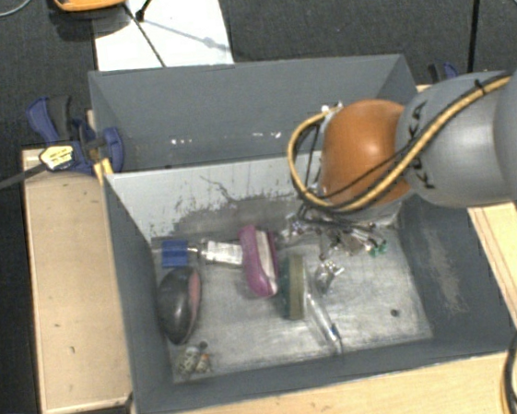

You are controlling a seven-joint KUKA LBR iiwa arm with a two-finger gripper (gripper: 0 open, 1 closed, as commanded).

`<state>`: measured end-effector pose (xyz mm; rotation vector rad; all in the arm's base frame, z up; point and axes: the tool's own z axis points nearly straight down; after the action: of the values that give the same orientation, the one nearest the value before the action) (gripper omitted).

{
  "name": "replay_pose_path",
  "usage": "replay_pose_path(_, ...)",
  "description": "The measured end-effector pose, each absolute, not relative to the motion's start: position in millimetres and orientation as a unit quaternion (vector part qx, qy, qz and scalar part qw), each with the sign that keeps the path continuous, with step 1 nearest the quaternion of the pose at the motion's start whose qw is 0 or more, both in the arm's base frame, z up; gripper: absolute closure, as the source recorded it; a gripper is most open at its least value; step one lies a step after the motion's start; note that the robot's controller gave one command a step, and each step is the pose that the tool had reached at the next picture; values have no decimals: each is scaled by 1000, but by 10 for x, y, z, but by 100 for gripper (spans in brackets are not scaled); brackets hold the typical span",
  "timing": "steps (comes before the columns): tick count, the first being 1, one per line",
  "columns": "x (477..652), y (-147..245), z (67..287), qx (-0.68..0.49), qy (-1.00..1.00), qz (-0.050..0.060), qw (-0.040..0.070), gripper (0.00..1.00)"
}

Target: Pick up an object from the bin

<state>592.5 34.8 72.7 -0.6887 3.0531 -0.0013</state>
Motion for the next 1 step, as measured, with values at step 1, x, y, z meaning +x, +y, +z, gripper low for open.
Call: replay_pose_path(1,5609,798,738,-305,952,-1,6,0)
